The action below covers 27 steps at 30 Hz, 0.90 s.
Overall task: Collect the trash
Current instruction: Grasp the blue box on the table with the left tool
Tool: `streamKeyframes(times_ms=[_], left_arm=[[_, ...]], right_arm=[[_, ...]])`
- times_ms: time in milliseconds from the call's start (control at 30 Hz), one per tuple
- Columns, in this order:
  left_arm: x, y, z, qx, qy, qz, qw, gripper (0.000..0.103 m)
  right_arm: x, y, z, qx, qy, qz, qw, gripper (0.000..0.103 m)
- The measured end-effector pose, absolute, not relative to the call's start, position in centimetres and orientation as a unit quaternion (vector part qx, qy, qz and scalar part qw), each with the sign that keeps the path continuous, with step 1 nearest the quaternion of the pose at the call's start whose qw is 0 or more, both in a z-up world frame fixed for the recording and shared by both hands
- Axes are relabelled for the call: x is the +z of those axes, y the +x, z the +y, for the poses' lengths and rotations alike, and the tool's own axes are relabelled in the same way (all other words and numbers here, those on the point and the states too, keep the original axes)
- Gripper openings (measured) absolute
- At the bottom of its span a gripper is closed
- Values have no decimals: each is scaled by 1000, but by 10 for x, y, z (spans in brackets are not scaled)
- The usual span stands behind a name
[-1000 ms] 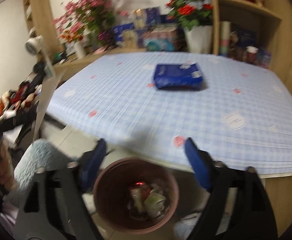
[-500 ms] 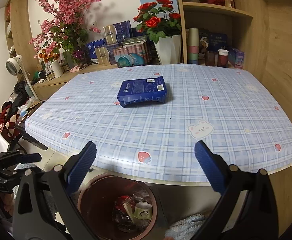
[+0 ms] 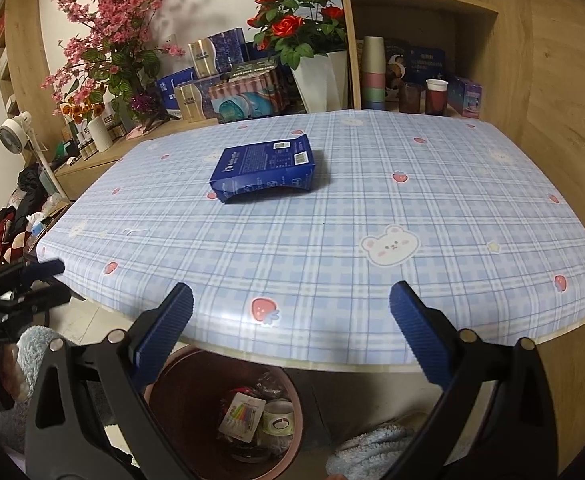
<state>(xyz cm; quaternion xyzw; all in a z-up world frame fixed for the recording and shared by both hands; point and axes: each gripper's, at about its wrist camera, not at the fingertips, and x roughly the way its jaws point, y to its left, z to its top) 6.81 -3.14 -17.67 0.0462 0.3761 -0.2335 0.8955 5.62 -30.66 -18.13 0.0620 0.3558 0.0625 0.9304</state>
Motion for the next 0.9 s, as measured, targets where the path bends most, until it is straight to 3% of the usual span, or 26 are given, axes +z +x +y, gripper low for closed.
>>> streamKeyframes(times_ms=[267,633,900], left_arm=[[-167,152,-88,-249,135,348,894,71],[-230,249,-184,-237,317,355,847,74],[-265,278,-207,-210,414,325,824,72]], right_arm=[[-188,93,-334,37,84,365,926,97],[-210,140,-378,13,126,382,916,97],[-230,155,-397,0,142,393,908,97]])
